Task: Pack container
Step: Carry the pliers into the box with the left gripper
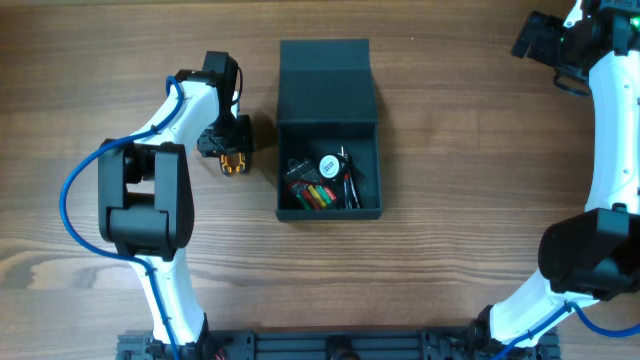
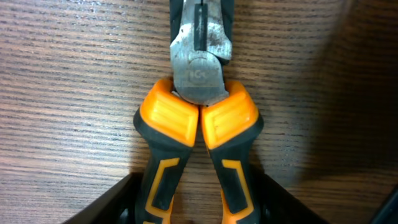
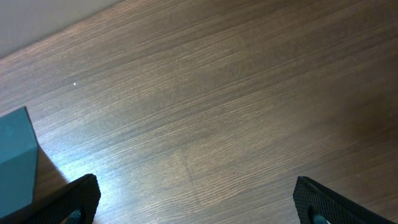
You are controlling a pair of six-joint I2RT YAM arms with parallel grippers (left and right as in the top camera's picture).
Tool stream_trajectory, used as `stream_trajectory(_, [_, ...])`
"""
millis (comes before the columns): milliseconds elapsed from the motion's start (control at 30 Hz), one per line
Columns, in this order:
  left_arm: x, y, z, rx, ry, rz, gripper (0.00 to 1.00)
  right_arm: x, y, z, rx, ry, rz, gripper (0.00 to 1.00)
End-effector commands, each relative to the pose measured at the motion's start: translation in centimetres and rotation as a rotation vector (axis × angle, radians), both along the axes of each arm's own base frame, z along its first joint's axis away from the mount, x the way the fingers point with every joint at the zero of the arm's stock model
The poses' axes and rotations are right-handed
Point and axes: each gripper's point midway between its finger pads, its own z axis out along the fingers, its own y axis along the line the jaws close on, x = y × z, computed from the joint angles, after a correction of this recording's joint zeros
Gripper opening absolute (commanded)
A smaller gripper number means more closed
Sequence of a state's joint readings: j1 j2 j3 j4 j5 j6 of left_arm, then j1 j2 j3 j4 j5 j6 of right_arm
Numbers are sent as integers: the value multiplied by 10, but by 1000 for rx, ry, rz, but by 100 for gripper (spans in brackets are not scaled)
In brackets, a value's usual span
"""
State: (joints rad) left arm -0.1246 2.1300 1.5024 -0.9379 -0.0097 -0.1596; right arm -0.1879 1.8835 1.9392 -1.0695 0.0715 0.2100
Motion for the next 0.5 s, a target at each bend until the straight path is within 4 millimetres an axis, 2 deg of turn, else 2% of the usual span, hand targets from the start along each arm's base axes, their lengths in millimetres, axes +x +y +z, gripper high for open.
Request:
stream_trajectory(0, [-1,-1,1,10,-6,10,48,2,2,11,-8,-27,16,100])
stream_trajectory(133, [0,-1,7,8,-18,11,50,2,2,11,-8,-27,17,100])
stream_trajectory(200, [4,0,18,10,-54,25,51,2,2,11,-8,-27,17,100])
stream_trajectory(300, [17,-2,46,-1,-135,27,52,2,2,11,-8,-27,17,100])
stream_trajectory(467, [34,-4,111,-24,-289,29,52,2,2,11,-8,-27,17,100])
